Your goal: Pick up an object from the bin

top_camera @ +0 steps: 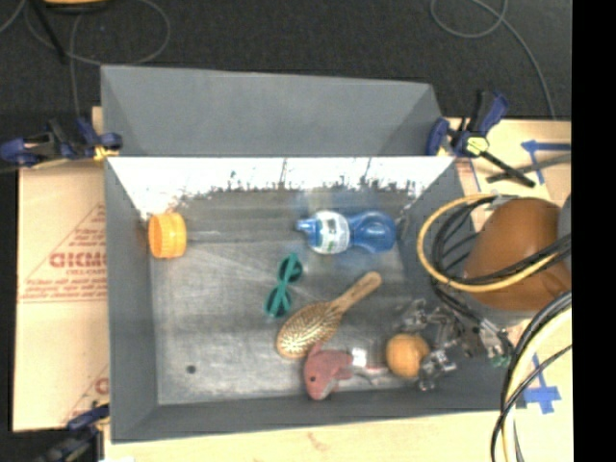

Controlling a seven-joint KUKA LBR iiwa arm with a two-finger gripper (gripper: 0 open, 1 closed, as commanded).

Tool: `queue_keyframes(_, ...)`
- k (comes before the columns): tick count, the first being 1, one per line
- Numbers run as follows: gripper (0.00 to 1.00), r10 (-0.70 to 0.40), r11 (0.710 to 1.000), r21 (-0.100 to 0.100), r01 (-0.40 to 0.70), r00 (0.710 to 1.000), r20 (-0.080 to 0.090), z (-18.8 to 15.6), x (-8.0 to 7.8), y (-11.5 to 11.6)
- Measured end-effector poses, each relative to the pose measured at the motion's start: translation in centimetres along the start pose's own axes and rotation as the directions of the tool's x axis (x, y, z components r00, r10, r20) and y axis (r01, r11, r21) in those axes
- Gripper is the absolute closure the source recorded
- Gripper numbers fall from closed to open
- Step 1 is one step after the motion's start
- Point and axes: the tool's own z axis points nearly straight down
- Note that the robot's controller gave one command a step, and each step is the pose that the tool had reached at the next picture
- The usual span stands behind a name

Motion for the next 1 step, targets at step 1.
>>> queue_keyframes(1,1.00,0.000,1.000,-0.003,0.000,1.000,-0.005,-1.62,0.08,0.03)
